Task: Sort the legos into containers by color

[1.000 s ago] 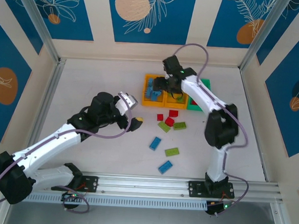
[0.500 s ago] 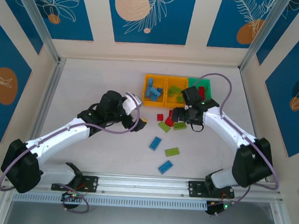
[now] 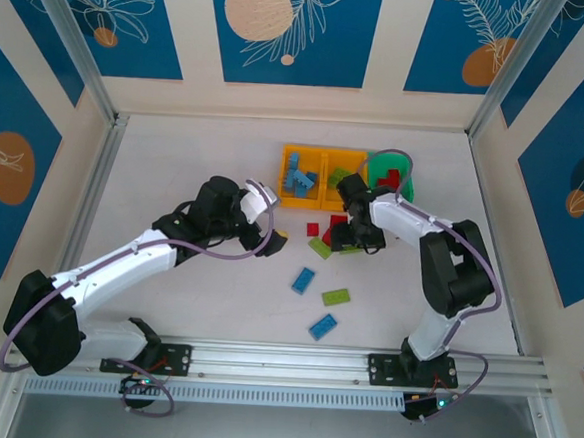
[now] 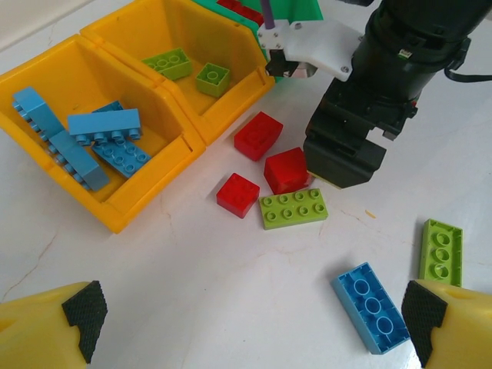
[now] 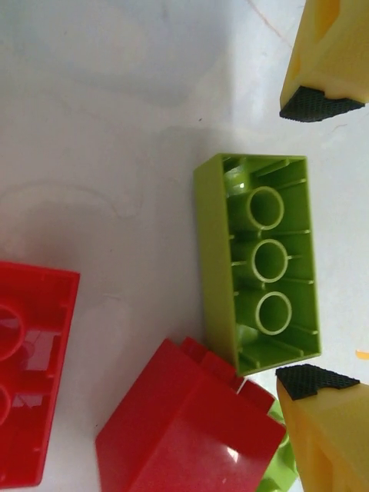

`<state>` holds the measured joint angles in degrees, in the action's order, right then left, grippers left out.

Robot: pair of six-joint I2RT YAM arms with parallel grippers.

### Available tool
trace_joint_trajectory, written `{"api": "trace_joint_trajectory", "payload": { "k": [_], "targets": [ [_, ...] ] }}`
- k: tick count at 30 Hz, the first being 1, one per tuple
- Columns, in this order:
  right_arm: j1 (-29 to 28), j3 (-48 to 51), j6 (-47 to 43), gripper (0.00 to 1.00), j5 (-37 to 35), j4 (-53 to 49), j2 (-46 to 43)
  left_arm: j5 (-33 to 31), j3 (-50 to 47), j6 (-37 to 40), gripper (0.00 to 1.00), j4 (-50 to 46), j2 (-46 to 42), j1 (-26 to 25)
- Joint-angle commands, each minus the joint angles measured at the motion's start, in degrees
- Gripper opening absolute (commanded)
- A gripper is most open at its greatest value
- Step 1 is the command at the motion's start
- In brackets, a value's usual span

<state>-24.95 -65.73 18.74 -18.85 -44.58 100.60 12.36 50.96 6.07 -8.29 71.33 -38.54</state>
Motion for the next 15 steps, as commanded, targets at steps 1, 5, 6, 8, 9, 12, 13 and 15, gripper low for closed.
{"api": "trace_joint_trajectory", "payload": {
  "k": [1, 5, 6, 8, 9, 12, 13, 15],
  "targets": [
    [-0.2, -2.2, -2.1, 0.84, 2.9, -0.4, 1.9, 0.1, -0.2, -0.6, 1.0, 0.8, -0.4, -0.6],
    [-0.5, -2.7, -1.6, 0.83, 4.6, -0.1, 3.4, 0.0, -0.2, -0.6, 1.0, 0.9, -0.3, -0.6],
    [-0.5, -2.7, -1.2, 0.81, 4.4, -0.3, 3.5, 0.0, -0.3, -0.5, 1.0, 0.7, -0.4, -0.6],
    [-0.5, -2.8, -0.7, 0.77, 3.8, -0.9, 3.5, -0.2, -0.4, -0.5, 1.0, 0.6, -0.7, -0.6],
    [-0.5, -2.8, -0.2, 0.73, 3.0, -1.4, 3.1, -0.3, -0.6, -0.5, 1.0, 0.6, -0.8, -0.6],
    [-0.5, -2.3, 1.3, 0.65, 0.4, -2.3, -0.5, -0.6, -0.9, -0.4, 1.0, 0.6, -1.3, -0.6],
    [-0.6, -2.1, 1.8, 0.63, -0.8, -2.6, -2.1, -0.8, -1.0, -0.5, 1.0, 0.6, -1.4, -0.6],
    [-1.3, -2.3, 2.6, 0.61, -4.1, -3.2, -6.4, -0.9, -1.0, -0.4, 1.0, 0.6, -1.5, -0.6]
  ]
}}
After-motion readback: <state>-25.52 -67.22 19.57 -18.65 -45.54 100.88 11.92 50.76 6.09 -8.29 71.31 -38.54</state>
